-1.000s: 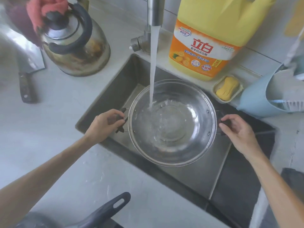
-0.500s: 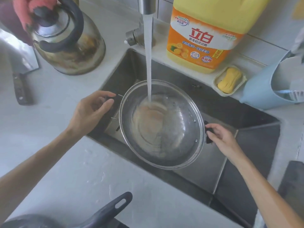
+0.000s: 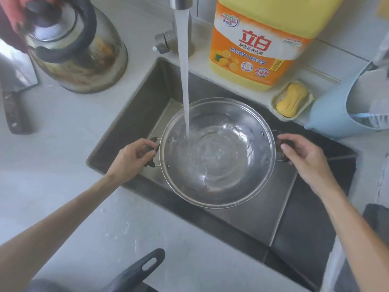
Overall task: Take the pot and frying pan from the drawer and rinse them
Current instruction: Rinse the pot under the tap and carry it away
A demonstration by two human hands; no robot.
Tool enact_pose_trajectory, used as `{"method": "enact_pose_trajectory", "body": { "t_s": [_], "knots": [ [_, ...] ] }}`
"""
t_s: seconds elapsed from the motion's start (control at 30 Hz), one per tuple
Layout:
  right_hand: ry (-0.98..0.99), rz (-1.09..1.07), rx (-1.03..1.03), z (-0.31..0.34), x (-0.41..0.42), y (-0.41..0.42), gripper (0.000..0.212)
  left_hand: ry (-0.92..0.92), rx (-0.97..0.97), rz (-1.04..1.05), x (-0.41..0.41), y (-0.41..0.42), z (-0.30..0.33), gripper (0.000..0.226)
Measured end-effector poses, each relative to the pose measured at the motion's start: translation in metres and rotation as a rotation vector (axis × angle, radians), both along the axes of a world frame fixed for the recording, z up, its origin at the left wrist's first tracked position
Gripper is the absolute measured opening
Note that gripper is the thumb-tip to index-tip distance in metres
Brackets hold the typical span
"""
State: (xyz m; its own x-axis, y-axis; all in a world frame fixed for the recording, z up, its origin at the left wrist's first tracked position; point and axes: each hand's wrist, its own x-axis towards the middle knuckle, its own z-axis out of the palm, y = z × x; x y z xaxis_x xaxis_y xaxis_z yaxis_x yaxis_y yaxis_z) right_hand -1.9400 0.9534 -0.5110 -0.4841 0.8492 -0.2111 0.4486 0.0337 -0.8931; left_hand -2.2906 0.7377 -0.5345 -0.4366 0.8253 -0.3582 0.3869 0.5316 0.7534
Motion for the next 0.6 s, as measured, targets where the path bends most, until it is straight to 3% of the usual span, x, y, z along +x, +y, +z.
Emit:
{"method": "enact_pose_trajectory", "body": {
  "t_s": [0.23, 0.43, 0.6],
  "knots": [
    [0.006, 0.003, -0.01, -0.015, 0.007, -0.009, 0.029, 0.079, 0.164, 0.041, -0.007, -0.002, 0.013, 0.021],
    [-0.015, 0.003, -0.123, -0.044, 0.007, -0.029, 0.035, 0.235, 0.268, -0.09, -0.021, -0.001, 0.044, 0.031],
    [0.013, -0.076, -0.189, -0.052, 0.013, -0.038, 0.058, 0.297, 0.2, -0.117, -0.023, 0.006, 0.042, 0.053]
  ]
}}
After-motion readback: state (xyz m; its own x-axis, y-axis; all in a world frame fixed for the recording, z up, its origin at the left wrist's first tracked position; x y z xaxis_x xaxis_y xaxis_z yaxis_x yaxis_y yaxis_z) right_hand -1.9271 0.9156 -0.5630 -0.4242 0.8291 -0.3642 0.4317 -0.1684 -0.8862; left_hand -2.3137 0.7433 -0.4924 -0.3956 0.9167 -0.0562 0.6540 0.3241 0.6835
